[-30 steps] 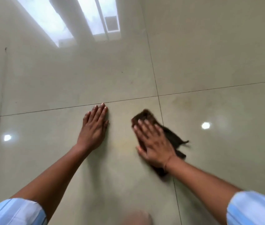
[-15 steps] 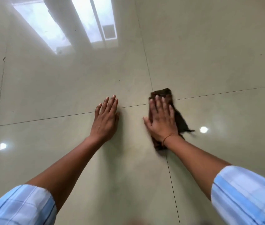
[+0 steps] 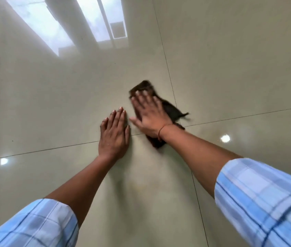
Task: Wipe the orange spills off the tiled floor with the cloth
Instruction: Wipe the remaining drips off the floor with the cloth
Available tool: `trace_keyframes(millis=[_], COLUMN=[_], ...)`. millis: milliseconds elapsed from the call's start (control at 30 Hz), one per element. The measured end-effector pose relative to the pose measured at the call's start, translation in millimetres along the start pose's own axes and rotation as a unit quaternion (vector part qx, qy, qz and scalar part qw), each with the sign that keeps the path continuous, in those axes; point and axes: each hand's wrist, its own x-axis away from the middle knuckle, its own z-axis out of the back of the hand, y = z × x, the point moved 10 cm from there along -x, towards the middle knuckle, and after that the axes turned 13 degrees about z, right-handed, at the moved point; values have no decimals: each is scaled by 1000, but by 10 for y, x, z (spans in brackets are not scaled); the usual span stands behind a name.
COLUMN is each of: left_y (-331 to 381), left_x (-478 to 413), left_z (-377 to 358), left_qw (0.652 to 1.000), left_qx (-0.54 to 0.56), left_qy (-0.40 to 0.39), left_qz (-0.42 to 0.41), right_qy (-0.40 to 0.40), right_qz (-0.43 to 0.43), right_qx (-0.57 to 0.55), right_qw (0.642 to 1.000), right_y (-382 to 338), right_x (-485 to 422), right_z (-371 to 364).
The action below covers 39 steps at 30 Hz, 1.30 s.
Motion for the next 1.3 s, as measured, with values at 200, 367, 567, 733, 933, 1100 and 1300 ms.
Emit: trace_keyframes(millis=[200, 367, 567, 733, 933, 1100, 1300], left_y=[8, 12, -2, 47, 1630, 3071, 3972], left_x=[16, -15, -36, -19, 45, 66, 177], left_z=[-11, 5, -25, -27, -124, -378, -707], left_qw=[999, 999, 1000, 1000, 990, 970, 947], left_qx=[-12, -15, -11, -2, 53, 59, 1], left_qy=[-45, -43, -27, -10, -36, -83, -119], left_qz=[2, 5, 0, 24, -122, -220, -299], right_qy=[-74, -83, -17, 50, 87, 92, 144], right_qz=[0, -27, 26, -106, -164, -265, -398], right_qx=[27, 1, 60, 17, 48, 38, 19], right_qw=[997, 996, 998, 993, 981, 959, 906], right_y=[272, 173, 414, 588, 1493, 2120, 2790], right_x=[790, 538, 1090, 1404, 2275, 2971, 3755], right_z=[-69, 2, -217, -163, -80, 37, 77])
